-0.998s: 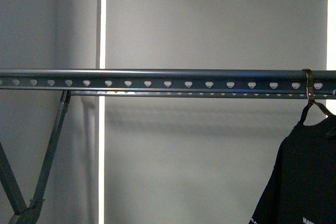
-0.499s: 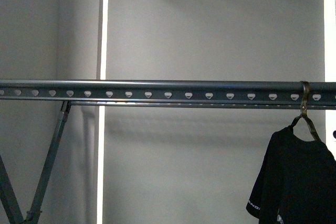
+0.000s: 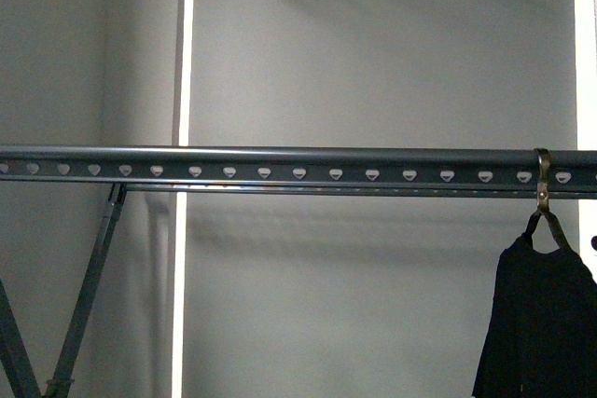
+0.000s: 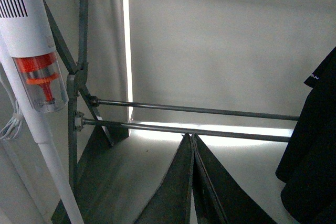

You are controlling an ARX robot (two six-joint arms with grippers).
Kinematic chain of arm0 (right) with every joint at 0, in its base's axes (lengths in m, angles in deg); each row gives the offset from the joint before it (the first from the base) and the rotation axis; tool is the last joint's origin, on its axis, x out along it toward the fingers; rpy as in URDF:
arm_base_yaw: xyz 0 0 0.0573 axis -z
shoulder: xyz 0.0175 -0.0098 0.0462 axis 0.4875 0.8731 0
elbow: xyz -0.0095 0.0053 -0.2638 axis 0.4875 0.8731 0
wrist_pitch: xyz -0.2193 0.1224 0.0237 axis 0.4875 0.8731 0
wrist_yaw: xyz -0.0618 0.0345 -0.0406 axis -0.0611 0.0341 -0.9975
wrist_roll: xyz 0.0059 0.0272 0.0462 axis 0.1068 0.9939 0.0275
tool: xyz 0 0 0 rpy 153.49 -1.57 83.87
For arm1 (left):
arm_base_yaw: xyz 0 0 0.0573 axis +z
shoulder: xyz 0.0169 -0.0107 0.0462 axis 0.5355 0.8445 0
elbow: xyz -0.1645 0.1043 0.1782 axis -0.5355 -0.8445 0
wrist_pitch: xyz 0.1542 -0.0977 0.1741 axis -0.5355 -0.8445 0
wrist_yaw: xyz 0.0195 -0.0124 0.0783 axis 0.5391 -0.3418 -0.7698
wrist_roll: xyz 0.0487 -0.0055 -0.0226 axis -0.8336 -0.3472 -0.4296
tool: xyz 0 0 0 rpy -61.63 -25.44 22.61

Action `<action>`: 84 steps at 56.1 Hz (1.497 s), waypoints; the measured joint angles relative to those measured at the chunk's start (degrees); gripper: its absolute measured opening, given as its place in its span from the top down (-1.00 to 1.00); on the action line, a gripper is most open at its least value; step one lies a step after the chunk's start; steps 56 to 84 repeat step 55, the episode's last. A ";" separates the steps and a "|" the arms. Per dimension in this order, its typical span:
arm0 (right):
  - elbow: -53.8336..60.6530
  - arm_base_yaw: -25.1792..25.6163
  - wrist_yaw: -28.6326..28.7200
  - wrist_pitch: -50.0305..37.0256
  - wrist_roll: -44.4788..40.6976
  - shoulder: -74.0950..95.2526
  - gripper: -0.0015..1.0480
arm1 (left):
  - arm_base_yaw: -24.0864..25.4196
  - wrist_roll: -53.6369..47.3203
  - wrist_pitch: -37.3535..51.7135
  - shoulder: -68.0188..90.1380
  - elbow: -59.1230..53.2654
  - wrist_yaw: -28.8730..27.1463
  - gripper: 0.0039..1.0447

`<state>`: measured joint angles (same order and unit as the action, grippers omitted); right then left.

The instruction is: Hang clothes on hanger

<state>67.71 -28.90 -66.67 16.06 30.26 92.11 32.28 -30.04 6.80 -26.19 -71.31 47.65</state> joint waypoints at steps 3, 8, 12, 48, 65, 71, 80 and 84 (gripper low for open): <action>0.79 0.00 0.00 -0.04 0.02 -0.33 0.95 | 0.00 0.00 -1.36 -1.22 0.00 0.02 0.94; 1.42 -0.04 -0.02 -0.17 0.02 -0.96 0.95 | 0.00 0.02 -3.06 -3.04 0.00 0.02 0.94; 1.79 -0.04 -0.02 -0.26 0.02 -1.36 0.95 | 0.00 0.02 -4.15 -4.11 0.02 0.02 0.94; 5.14 -0.04 -0.02 -0.72 0.02 -4.22 0.95 | 0.00 0.00 -16.44 -15.98 0.02 0.04 0.94; 5.14 -0.04 0.00 -0.72 -0.04 -4.22 0.86 | 0.00 0.00 -16.44 -16.00 0.02 0.04 0.94; 5.14 -0.04 0.00 -0.72 -0.04 -4.22 0.86 | 0.00 0.00 -16.44 -16.00 0.02 0.04 0.94; 5.14 -0.04 0.00 -0.72 -0.04 -4.22 0.86 | 0.00 0.00 -16.44 -16.00 0.02 0.04 0.94; 5.14 -0.04 0.00 -0.72 -0.04 -4.22 0.86 | 0.00 0.00 -16.44 -16.00 0.02 0.04 0.94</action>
